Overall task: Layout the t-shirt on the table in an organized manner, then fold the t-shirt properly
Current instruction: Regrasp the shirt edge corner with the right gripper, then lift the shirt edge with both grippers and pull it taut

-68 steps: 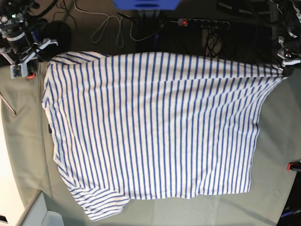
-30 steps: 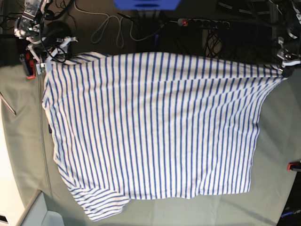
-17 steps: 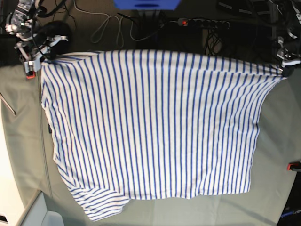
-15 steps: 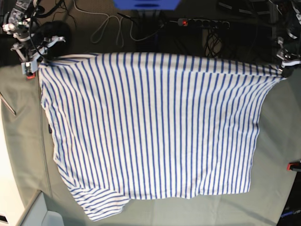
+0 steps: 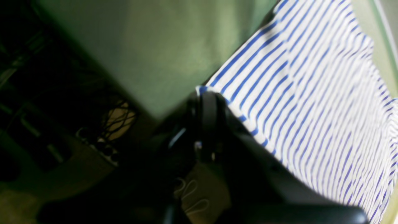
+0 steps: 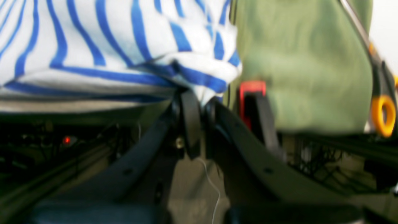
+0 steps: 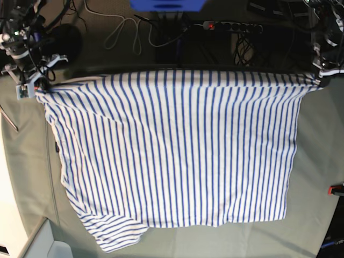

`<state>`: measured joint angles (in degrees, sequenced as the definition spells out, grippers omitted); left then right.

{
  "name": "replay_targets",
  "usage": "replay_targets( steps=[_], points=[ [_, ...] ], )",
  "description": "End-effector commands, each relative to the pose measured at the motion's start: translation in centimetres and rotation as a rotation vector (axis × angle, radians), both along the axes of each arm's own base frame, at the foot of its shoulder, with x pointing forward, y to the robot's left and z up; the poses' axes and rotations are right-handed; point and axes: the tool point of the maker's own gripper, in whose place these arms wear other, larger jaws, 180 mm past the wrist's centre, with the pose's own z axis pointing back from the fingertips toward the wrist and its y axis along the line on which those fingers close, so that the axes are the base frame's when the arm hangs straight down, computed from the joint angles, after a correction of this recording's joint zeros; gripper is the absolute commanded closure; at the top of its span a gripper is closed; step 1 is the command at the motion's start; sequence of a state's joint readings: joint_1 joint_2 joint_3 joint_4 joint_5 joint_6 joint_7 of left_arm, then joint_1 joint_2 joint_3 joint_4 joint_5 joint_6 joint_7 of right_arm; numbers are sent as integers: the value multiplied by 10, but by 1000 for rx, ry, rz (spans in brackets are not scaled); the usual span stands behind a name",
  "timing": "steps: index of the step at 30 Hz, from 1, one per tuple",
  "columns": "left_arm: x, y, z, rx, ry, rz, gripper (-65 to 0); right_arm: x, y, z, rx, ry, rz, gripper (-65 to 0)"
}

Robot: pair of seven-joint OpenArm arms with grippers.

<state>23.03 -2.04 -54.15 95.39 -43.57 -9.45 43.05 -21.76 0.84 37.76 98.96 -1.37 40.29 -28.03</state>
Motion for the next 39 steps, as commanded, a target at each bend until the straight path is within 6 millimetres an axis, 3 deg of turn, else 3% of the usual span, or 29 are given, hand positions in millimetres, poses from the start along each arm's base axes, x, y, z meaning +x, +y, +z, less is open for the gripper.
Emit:
replay_targets(
  steps=[1, 9, 20, 26, 33, 39],
  points=[
    [2, 7, 11, 37, -26, 0, -1, 1, -6, 8, -21, -21, 0, 0],
    [6, 7, 11, 33, -32, 0, -1, 1, -7, 3, -11, -12, -4, 0],
    [45, 10, 31, 33, -133, 8, -1, 51, -3, 26, -3, -133, 3, 0],
    [61, 9, 13, -39, -143, 36, -1, 76, 9, 16, 41, -134, 44, 0],
    [87, 5, -11, -105, -115, 3, -1, 100, 2, 8, 57, -125, 59, 0],
    [116, 4, -10, -135, -143, -11, -1, 122, -5, 8, 49, -127, 54, 0]
  ],
)
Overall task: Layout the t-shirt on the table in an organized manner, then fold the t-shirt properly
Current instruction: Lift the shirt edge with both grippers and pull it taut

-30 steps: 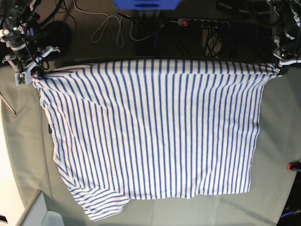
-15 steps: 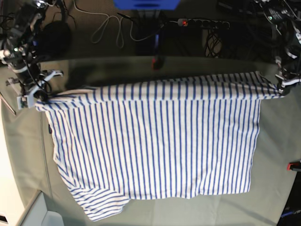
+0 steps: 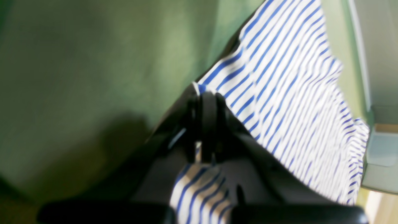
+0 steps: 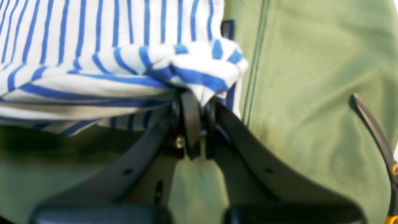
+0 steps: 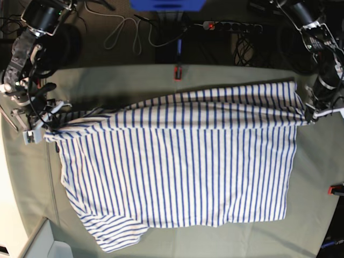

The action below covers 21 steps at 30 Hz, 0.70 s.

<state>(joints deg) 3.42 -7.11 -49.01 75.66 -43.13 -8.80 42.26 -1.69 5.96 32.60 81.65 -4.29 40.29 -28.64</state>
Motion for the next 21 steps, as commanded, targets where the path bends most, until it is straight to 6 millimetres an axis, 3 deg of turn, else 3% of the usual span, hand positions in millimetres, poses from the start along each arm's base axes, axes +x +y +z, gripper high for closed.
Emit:
replay_targets(
  steps=[1, 8, 15, 21],
  points=[
    [14, 9, 18, 25, -55, 6, -1, 16, -11, 17, -38, -53, -3, 0],
    [40, 8, 26, 21, -84, 7, -1, 35, -9, 8, -66, -14, 0, 0],
    [53, 8, 43, 62, -113, -9, -1, 36, -15, 13, -95, -16, -3, 0],
    [25, -4, 61, 50, -122, -75, -1, 9, -20, 17, -154, -6, 4, 0]
  ],
)
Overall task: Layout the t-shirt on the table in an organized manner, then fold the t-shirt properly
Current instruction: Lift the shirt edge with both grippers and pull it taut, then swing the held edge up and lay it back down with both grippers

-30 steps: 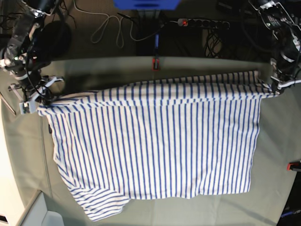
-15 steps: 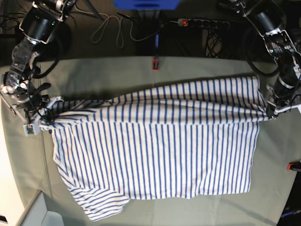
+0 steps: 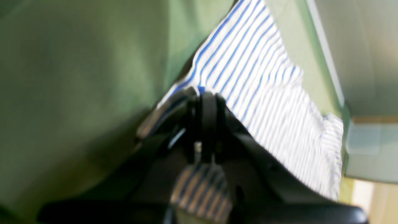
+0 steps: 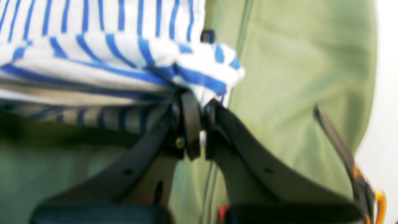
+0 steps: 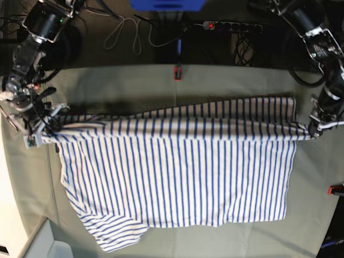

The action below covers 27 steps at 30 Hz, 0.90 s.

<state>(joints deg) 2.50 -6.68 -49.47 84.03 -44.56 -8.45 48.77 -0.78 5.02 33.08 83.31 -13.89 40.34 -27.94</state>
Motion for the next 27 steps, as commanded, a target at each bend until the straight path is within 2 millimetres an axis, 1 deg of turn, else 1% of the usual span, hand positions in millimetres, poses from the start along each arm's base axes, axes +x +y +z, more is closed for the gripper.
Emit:
replay_targets(
  steps=[1, 4, 7, 9, 12, 14, 17, 23, 27],
  points=[
    [3, 4, 21, 26, -53, -17, -1, 5, -7, 16, -29, -47, -1, 0],
    [-30, 4, 34, 34, -48, -31, -1, -16, -9, 15, -59, -26, 8, 0],
    [-62, 6, 40, 45, -31, -11, -1, -33, -10, 14, -81, -4, 14, 0],
    [-78, 11, 46, 67, -20, 9, -1, -39, -11, 15, -93, 3, 18, 0],
    [-100, 8, 53, 94, 3, 17, -1, -47, -12, 16, -107, 13, 23, 0],
    [-108, 6, 55, 102, 15, 17, -1, -49, -12, 16, -111, 14, 25, 0],
    [-118, 5, 49, 84, 46, 24, -1, -55, -12, 14, -117, 27, 29, 0],
    [-121, 4, 41, 69, 64, 30, -1, -67, -11, 25, -156, 25, 51, 0],
    [-118, 6, 42, 66, 52, 33, -1, -70, -10, 33, -175, 14, 58, 0]
  ],
)
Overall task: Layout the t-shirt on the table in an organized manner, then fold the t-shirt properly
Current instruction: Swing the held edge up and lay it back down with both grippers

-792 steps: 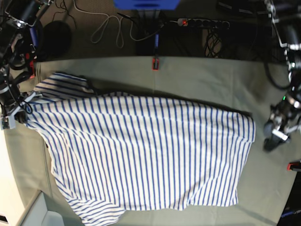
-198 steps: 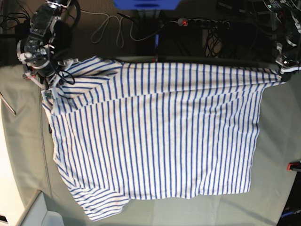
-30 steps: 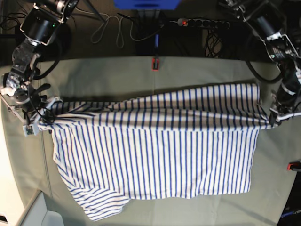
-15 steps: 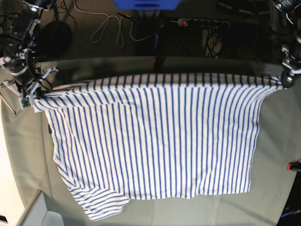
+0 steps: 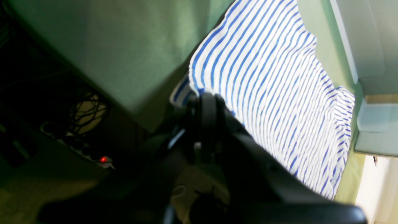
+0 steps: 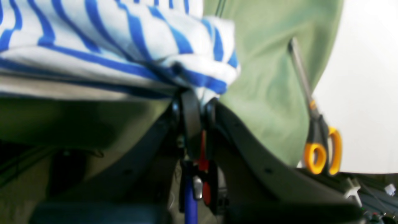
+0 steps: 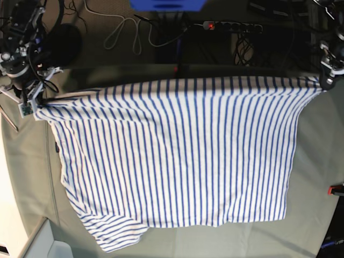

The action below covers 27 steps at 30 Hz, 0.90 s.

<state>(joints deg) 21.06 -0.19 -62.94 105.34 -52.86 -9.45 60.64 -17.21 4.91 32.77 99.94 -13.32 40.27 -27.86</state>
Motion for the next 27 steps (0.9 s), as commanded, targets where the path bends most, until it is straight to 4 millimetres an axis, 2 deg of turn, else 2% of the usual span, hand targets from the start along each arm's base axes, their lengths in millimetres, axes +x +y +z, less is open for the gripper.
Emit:
replay_targets(
  steps=[1, 4, 8, 10, 13, 16, 19, 22, 24, 27],
  points=[
    [9, 7, 15, 33, -49, 0, -1, 5, -6, 11, -26, -33, 5, 0],
    [28, 6, 26, 35, -103, -6, -1, 13, -5, 17, -27, -57, 9, 0],
    [69, 6, 52, 41, -212, -16, -1, 51, -7, 41, -32, -151, 5, 0],
    [102, -7, 65, 61, -252, -84, -1, 75, -7, 53, -20, -206, 1, 0],
    [157, -25, 99, 152, -307, -199, -1, 119, -9, 70, 17, -281, -15, 0],
    [215, -39, 132, 198, -368, -271, -1, 173, -21, 101, 9, -350, -33, 0],
    [275, -52, 172, 194, -431, -307, -1, 228, -36, 143, -9, -409, -51, 0],
    [328, -67, 216, 164, -481, -345, -1, 277, -44, 202, -1, -496, -59, 0],
    [352, -78, 247, 157, -514, -373, -1, 294, -55, 237, -17, -534, -69, 0],
    [383, -93, 300, 156, -584, -399, -1, 317, -59, 303, -17, -637, -73, 0]
  ],
)
